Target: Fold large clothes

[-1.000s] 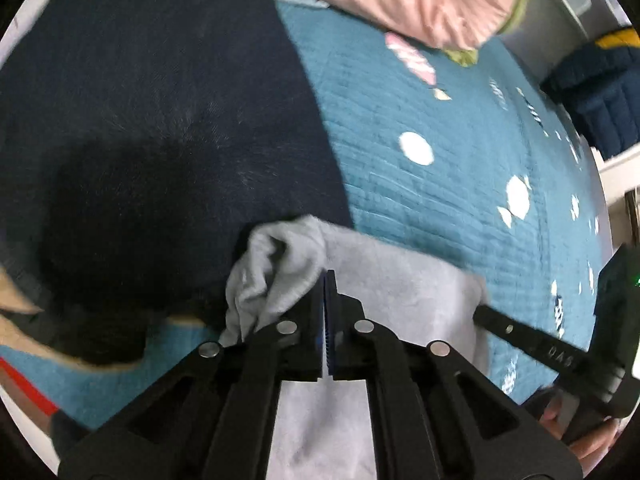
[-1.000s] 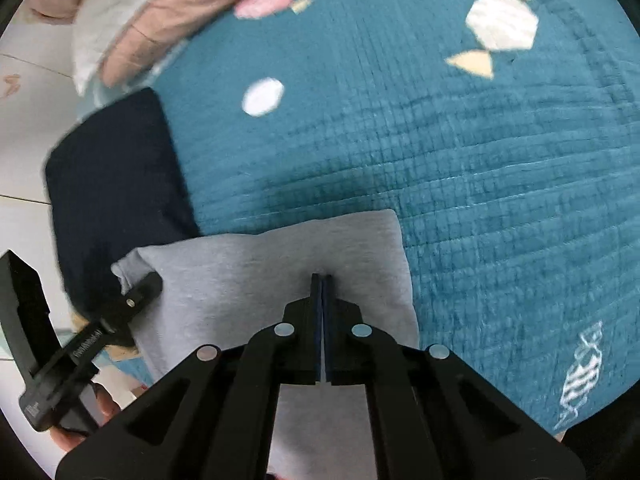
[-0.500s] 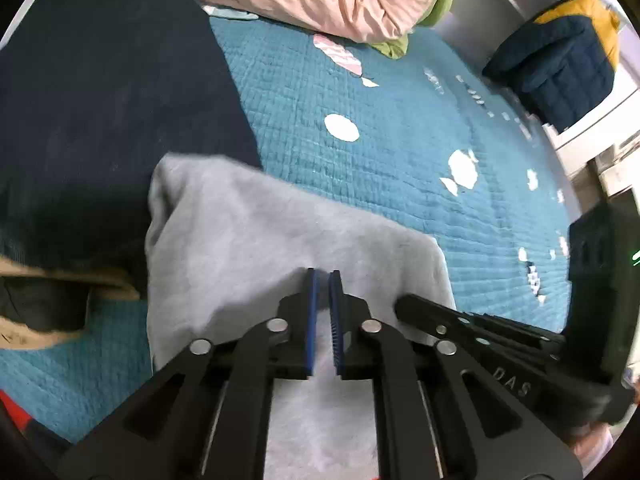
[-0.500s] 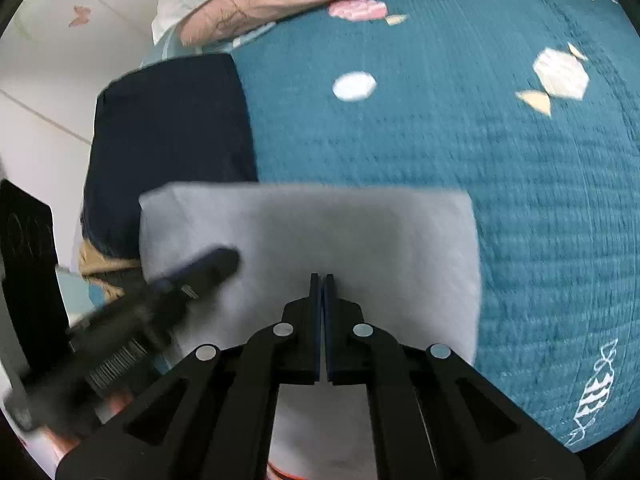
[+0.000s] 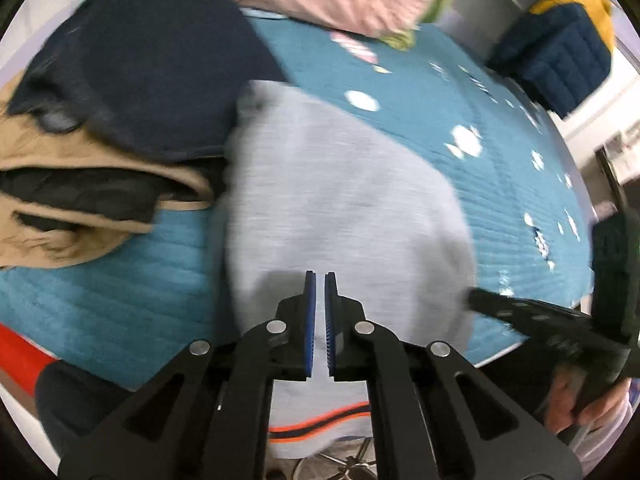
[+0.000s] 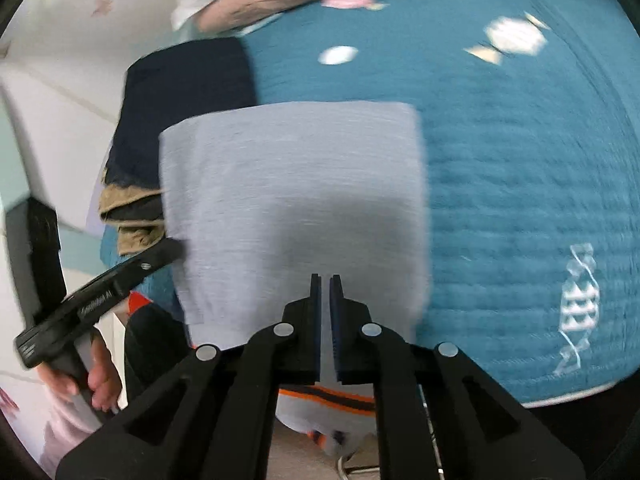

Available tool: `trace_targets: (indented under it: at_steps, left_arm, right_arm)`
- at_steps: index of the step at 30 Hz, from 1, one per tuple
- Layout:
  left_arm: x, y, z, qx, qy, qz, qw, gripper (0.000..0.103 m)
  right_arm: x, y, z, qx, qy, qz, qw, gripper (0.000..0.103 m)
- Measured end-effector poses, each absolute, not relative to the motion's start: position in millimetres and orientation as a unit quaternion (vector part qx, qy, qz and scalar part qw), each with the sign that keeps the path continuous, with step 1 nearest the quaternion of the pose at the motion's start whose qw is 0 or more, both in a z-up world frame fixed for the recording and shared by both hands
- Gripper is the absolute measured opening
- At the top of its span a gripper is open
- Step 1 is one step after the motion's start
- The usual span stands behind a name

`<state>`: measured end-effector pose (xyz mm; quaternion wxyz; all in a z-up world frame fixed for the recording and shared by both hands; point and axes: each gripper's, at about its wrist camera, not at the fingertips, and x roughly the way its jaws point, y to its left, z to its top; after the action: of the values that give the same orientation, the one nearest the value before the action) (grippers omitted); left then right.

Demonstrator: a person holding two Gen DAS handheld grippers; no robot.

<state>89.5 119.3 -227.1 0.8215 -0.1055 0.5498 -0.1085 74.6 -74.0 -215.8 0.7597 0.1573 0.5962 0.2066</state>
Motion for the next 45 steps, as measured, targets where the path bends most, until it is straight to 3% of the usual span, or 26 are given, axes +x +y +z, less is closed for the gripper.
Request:
trace_targets:
  at_steps: [6,10,15,17,19,20,21,22,23,24,26,34,45]
  left_arm:
    - [64.9,92.7,-267.8,-0.078,0.586,-0.110,0.799,0.004]
    - [34.7,109.6,-271.5,-0.087,0.591,-0.114,0.794,0.003]
    - [13.6,130.9,-277.1,-0.102,0.606,-0.100,0.783,0.004]
    - [11.3,133.4,-272.8,-0.105,0.607,-0.094,0.782,0.004]
    - [8.0,132.2,-263.7,-0.100,0.601,-0.098,0.787,0.013]
    - [9.3,130.3,-257.3,-0.089,0.596,-0.097,0.792,0.030]
    - [9.7,130.2,-251.5,-0.083,0.590,-0.096,0.798,0.057]
    - [11.2,129.0,-245.0,-0.077,0.580,-0.094,0.806,0.065]
    - [13.1,129.6,-236.2,-0.075,0.564,-0.088,0.817,0.071]
    - [14.5,130.1,-231.9,-0.077,0.560,-0.082,0.821,0.079]
    - [22.8,135.5,-227.2,-0.092,0.550,-0.062,0.828,0.088]
    - [63.0,151.5,-232.1,-0.092,0.558,-0.044,0.823,0.088]
    - [101.5,160.0,-276.2,-0.160,0.610,-0.072,0.773,0.089]
  right_arm:
    - [55.1,-58.3,-251.9,0.145,0.629,0.238,0.726,0.000]
    - [38.6,-82.9,-260.5,0.193,0.655,0.237,0.691,0.000]
    - [9.8,-87.0,-269.3,0.159,0.682,0.229,0.676,0.000]
    - [3.9,-90.4,-265.6,0.174,0.677,0.237,0.675,0.004]
    - [3.0,-94.3,-253.3,0.173,0.664,0.243,0.685,0.008]
    - [3.9,-97.4,-243.6,0.169,0.652,0.244,0.697,0.011]
    - [4.4,-100.8,-237.3,0.167,0.644,0.242,0.706,0.026]
    - [5.7,-106.4,-226.5,0.169,0.629,0.237,0.721,0.055]
    - [6.0,-111.5,-220.3,0.170,0.619,0.230,0.731,0.068]
    - [6.9,-117.2,-215.8,0.173,0.611,0.226,0.739,0.077]
    - [12.8,-126.2,-209.8,0.185,0.601,0.221,0.745,0.077]
    - [35.0,-146.9,-220.6,0.217,0.611,0.195,0.736,0.085]
    - [67.7,-136.6,-257.8,0.231,0.645,0.185,0.704,0.085]
